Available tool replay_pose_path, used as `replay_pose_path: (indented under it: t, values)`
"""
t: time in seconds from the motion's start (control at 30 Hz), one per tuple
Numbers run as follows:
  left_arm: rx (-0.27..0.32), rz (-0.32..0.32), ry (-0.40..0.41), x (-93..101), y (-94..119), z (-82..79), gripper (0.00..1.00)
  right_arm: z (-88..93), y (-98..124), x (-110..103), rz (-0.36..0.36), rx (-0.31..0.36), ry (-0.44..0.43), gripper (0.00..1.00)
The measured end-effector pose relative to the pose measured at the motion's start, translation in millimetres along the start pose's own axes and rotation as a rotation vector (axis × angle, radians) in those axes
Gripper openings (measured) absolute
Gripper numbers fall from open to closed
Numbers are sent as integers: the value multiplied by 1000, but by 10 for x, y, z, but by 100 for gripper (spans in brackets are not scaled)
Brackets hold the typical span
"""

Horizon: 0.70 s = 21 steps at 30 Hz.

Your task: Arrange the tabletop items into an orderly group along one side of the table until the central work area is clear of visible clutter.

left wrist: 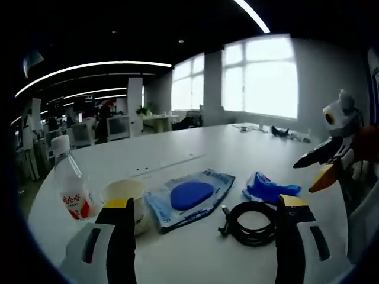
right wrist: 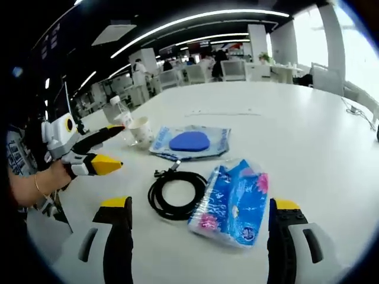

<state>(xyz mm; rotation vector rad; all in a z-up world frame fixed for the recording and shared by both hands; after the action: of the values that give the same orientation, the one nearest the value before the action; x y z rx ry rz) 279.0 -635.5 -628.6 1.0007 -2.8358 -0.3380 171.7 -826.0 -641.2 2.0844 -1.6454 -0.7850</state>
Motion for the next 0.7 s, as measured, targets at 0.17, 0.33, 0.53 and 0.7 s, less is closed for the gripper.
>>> replay_pose_path:
  t: [0.17, 0.33, 0.53, 0.7]
  values:
    - [-5, 32, -8, 73, -78, -6, 99, 81, 43, 2, 12, -6, -48, 94]
    - [-7, 66, -26, 159, -201, -15, 97, 148, 98, 50, 70, -8, -69, 93]
    - [-2, 110, -65, 249, -382, -82, 91, 209, 133, 105, 117, -10, -126, 90]
    - [-17, 111, -108, 259, -526, -111, 88, 272, 138, 117, 174, -5, -188, 86]
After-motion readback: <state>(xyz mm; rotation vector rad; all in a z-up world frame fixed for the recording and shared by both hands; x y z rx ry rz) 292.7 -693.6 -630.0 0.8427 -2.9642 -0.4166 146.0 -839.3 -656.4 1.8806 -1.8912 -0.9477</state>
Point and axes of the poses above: the point that each gripper's makers call its tool centre point, and the gripper's own axes: y roughly backward along the fingers, x roughly to its right, z roughly out of its underside, the point moved 4 cm from there along y, roughly backward along the fingers
